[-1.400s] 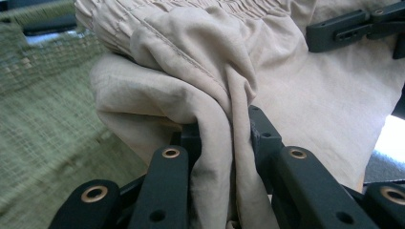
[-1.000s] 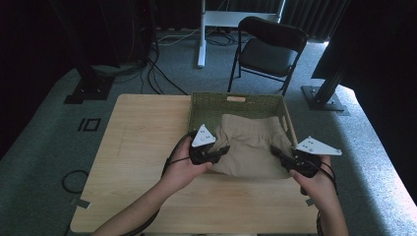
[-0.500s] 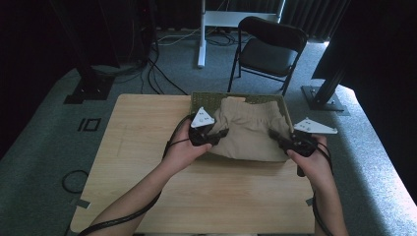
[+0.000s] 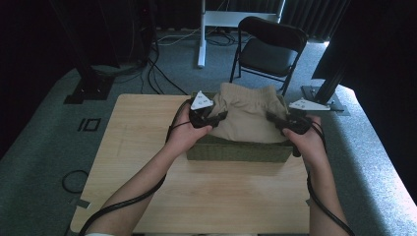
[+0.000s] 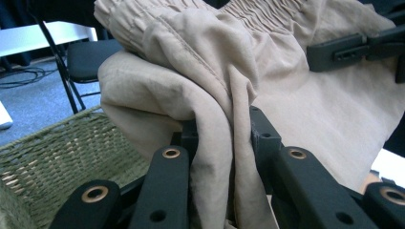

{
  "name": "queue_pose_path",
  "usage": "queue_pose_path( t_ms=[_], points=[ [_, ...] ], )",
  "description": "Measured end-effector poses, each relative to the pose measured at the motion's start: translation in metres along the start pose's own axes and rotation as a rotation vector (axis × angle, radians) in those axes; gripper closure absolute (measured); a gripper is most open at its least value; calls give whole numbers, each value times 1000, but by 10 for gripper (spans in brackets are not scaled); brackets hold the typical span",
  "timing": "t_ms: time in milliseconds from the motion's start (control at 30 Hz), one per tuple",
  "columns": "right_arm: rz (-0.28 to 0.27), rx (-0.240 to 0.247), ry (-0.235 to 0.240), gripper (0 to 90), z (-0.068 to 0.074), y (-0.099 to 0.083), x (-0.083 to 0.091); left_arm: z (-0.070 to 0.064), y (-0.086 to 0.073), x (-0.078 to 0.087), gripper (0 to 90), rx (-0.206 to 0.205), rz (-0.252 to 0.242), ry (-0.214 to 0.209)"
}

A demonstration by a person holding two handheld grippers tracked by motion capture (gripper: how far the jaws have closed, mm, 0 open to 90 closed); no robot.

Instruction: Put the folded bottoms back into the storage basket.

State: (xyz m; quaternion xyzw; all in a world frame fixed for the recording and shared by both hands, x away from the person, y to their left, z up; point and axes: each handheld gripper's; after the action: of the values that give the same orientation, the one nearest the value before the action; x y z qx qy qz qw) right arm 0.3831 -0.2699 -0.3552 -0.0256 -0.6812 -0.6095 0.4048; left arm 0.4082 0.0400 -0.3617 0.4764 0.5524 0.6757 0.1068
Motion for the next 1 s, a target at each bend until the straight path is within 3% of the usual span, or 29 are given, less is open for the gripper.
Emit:
queue_pose_path(
  t_ms=[367,500,733,1000],
  points=[
    [9,-25,-2,792,-16,17,-26,21,6,-20,758,27,-12,51],
    [26,-35,-6,792,-22,21,-38,28,6,-30,760,31,9,62],
    [32,-55,-14,792,-32,21,-59,42,5,-54,762,83,19,101],
    [66,-84,-31,793,-47,13,-85,56,-6,-81,773,140,47,79]
  ],
)
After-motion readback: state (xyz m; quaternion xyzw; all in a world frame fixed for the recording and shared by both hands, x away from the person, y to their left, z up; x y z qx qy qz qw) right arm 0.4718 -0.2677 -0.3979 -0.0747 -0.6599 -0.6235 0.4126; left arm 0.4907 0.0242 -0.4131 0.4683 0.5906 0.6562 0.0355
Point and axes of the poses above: each handheld gripper's, and its own axes: x roughly backward along the jaws, y roughly out of its top, z roughly to its left, and after that the axes turned 10 degrees about z, right-handed
